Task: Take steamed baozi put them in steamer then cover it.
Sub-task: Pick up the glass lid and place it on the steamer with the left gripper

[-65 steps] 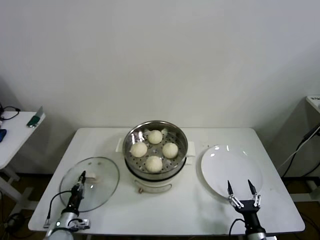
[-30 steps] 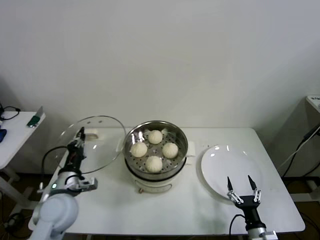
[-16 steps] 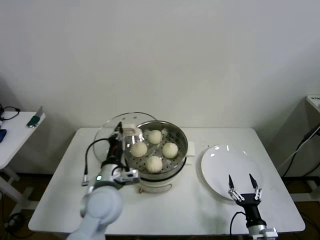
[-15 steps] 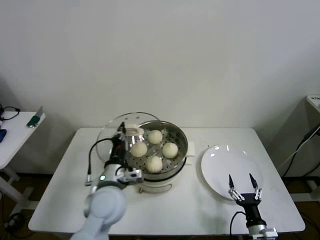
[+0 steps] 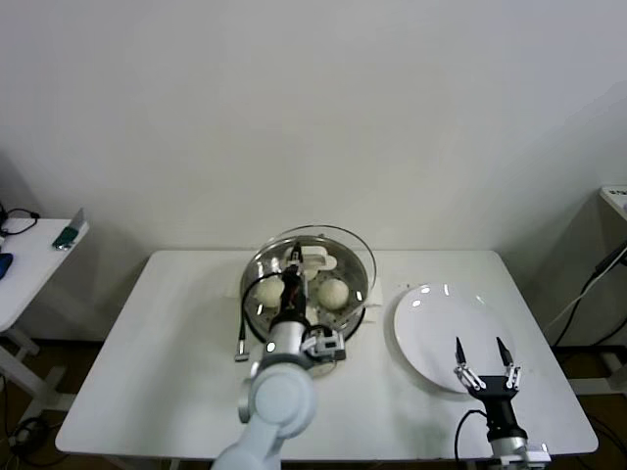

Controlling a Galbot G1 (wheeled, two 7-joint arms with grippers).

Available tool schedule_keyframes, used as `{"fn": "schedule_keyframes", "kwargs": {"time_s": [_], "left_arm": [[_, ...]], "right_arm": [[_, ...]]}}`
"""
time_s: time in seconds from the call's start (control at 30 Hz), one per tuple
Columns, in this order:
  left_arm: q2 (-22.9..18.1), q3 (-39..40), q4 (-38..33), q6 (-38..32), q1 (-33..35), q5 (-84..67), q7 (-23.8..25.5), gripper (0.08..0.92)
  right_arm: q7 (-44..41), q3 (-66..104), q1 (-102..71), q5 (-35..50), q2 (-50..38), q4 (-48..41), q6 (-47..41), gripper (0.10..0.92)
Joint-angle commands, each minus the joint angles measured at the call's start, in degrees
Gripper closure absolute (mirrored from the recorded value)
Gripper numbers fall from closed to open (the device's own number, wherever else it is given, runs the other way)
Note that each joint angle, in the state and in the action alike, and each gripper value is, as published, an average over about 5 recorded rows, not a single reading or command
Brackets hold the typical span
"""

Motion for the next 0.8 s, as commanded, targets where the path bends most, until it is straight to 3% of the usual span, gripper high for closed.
{"fn": "schedule_keyframes", "kwargs": {"time_s": [0.03, 0.8], "left_arm": [[-3.5, 1.8, 5.5, 0.4, -1.0, 3.6, -0.8, 0.858], [-1.6, -1.7, 8.4, -0.7, 0.0, 3.1, -4.4, 0.858]], "right_arm": [[0.3, 0.3, -0.1, 0.7, 0.1, -0.4, 0.7, 0.203], [0.7, 1.3, -1.0, 0.8, 0.4, -0.5, 2.1, 0.203]]}}
